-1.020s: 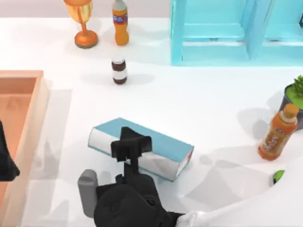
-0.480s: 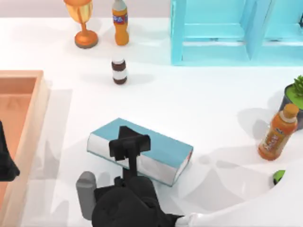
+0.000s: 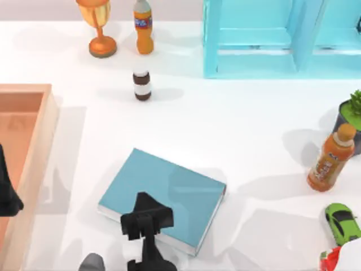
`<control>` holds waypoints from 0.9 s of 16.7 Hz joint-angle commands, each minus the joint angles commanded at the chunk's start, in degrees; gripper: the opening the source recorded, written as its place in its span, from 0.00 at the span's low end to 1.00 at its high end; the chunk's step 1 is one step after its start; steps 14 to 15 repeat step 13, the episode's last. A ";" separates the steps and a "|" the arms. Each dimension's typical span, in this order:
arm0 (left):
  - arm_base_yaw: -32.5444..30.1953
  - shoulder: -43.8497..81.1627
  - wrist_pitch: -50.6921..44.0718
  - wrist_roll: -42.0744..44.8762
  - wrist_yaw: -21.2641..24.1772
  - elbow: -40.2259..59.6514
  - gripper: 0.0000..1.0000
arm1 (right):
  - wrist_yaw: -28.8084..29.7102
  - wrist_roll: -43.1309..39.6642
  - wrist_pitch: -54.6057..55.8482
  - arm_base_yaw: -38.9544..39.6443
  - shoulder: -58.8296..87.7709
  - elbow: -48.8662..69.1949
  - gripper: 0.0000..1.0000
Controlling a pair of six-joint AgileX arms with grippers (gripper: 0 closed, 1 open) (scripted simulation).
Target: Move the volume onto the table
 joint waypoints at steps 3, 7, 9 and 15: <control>0.00 0.00 0.00 0.00 0.00 0.00 1.00 | 2.40 5.82 -6.95 3.32 -0.73 1.33 1.00; 0.00 0.00 0.00 0.00 0.00 0.00 1.00 | 6.57 16.98 -21.26 8.73 -0.71 2.26 1.00; 0.00 0.00 0.00 0.00 0.00 0.00 1.00 | 8.38 21.89 -26.25 11.42 -1.46 3.14 1.00; 0.00 0.00 0.00 0.00 0.00 0.00 1.00 | 9.37 24.90 -29.23 14.05 -2.80 4.21 1.00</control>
